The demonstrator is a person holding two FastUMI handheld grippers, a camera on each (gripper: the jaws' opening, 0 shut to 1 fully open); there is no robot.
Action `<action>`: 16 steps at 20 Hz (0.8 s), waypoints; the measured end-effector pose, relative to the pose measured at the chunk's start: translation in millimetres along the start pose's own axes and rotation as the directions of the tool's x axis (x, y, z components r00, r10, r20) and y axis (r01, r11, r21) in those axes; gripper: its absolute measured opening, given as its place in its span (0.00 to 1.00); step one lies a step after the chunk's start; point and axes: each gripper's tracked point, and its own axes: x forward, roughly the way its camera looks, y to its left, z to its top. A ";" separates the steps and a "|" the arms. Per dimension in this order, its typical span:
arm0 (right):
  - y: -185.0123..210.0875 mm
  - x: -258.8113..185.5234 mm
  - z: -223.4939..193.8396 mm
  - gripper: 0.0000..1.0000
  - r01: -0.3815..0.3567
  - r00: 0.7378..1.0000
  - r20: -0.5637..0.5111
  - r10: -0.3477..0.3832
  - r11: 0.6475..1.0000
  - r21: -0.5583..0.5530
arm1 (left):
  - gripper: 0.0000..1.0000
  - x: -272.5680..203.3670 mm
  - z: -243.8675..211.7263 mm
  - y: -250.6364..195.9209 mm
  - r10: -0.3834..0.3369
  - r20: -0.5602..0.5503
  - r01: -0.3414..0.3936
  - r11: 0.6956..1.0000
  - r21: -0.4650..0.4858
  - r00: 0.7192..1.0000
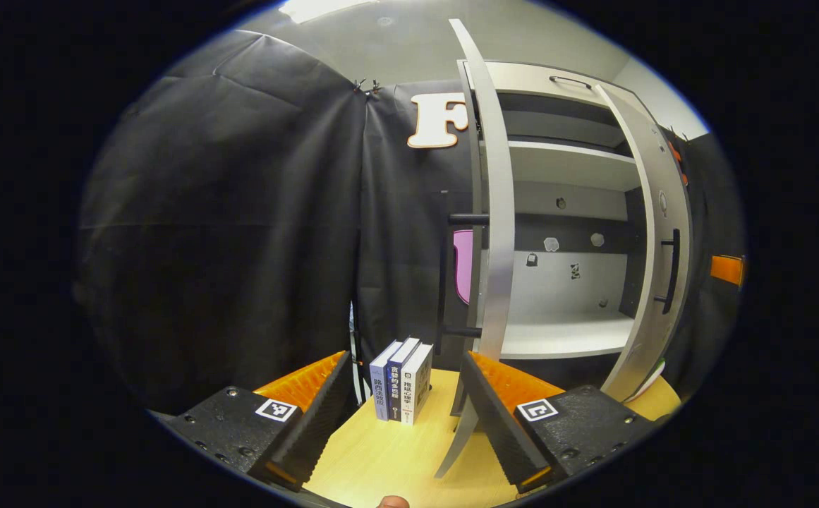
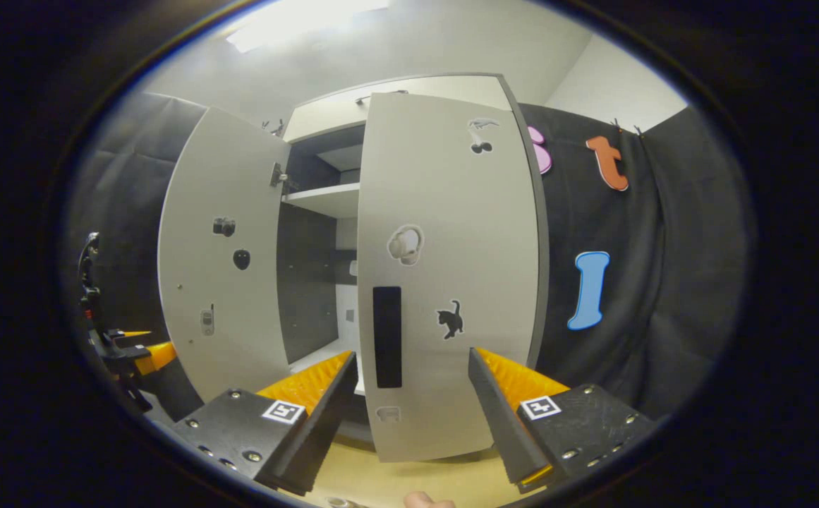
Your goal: Grasp the bottle in the cabinet with the left hand and place it on the coaster, then close the right door with the right hand and the left door with the left hand.
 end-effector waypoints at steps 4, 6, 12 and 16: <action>8.1 6.2 -3.8 0.93 -0.019 1.000 0.005 0.019 1.000 -0.006 | 0.96 3.8 -1.6 -0.2 -0.025 -0.001 0.025 1.000 -0.013 1.000; 14.8 10.3 -2.0 0.96 -0.034 0.999 0.015 0.034 0.999 -0.010 | 0.95 3.8 -0.9 -1.2 -0.040 0.003 0.040 0.999 -0.012 0.999; 27.7 20.6 -8.4 0.95 -0.064 0.998 0.004 0.063 0.998 0.017 | 0.94 4.2 -1.2 -2.4 -0.046 0.008 0.046 0.999 -0.012 0.999; 28.2 20.4 -9.3 0.95 -0.071 0.997 0.002 0.071 0.997 0.018 | 0.94 3.8 -0.9 -3.0 -0.050 0.007 0.050 0.999 -0.007 0.999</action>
